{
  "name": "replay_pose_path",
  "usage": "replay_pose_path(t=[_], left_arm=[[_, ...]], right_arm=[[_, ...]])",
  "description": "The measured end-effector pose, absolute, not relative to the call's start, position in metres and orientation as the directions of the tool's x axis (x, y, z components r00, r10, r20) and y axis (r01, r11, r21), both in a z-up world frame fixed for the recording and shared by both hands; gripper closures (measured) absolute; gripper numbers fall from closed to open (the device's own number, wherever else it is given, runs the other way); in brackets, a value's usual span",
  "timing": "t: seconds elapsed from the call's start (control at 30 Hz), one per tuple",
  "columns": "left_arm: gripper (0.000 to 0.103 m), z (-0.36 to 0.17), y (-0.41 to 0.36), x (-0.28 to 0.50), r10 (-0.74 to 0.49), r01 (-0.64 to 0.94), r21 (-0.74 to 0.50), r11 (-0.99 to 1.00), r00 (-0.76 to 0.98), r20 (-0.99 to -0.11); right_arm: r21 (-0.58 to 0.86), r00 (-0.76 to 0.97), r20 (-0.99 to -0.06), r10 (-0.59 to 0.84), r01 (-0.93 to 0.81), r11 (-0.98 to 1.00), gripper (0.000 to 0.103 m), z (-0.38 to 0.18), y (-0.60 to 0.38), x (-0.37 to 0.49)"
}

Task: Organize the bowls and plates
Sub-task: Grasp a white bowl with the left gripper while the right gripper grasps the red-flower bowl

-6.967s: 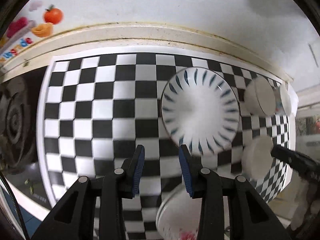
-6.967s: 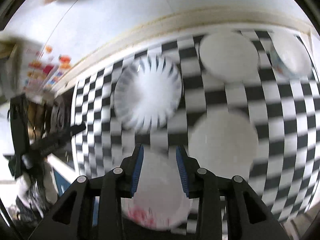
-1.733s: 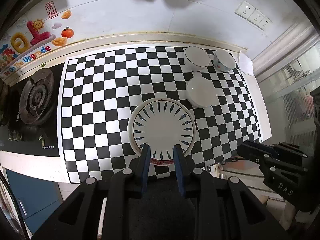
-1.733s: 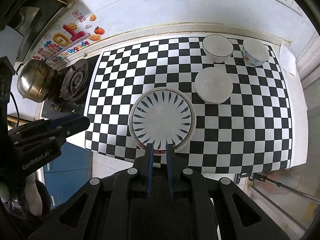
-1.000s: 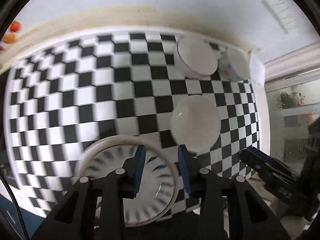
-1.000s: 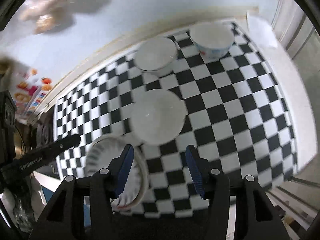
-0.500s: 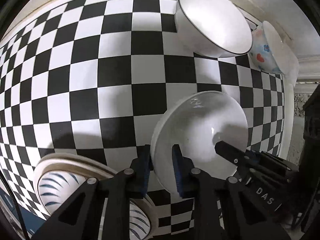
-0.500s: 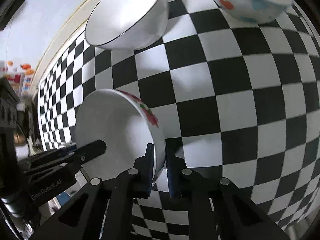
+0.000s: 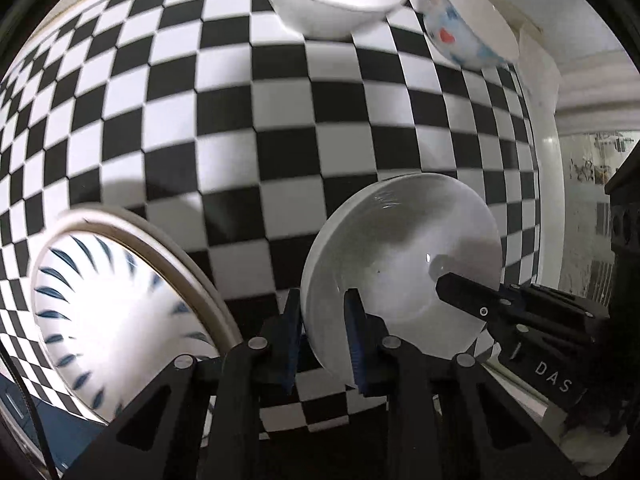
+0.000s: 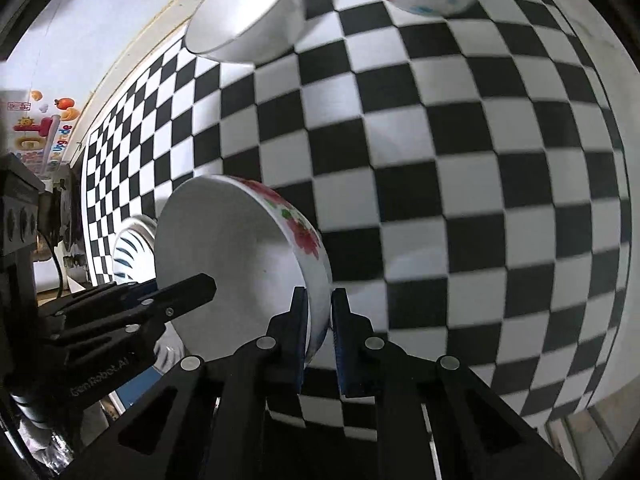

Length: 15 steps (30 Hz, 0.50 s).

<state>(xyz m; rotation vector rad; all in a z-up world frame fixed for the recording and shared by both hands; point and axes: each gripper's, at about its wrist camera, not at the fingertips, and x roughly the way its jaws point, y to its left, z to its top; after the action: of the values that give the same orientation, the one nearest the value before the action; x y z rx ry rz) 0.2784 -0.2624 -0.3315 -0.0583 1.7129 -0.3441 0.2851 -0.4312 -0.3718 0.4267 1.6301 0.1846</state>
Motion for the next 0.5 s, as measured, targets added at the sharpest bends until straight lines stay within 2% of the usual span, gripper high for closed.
replay_pose_path(t=[0.3, 0.5], left_arm=[[0.085, -0.357, -0.276, 0.266, -0.197, 0.163, -0.233, 0.959, -0.212, -0.957], [0.084, -0.343, -0.266, 0.269, -0.22, 0.125, -0.249, 0.961, -0.204, -0.954]], right_arm=[[0.353, -0.106, -0.921, 0.376, 0.183, 0.917, 0.09, -0.401, -0.442, 0.264], [0.369, -0.156, -0.904, 0.398, 0.182, 0.911, 0.088, -0.407, -0.444, 0.266]])
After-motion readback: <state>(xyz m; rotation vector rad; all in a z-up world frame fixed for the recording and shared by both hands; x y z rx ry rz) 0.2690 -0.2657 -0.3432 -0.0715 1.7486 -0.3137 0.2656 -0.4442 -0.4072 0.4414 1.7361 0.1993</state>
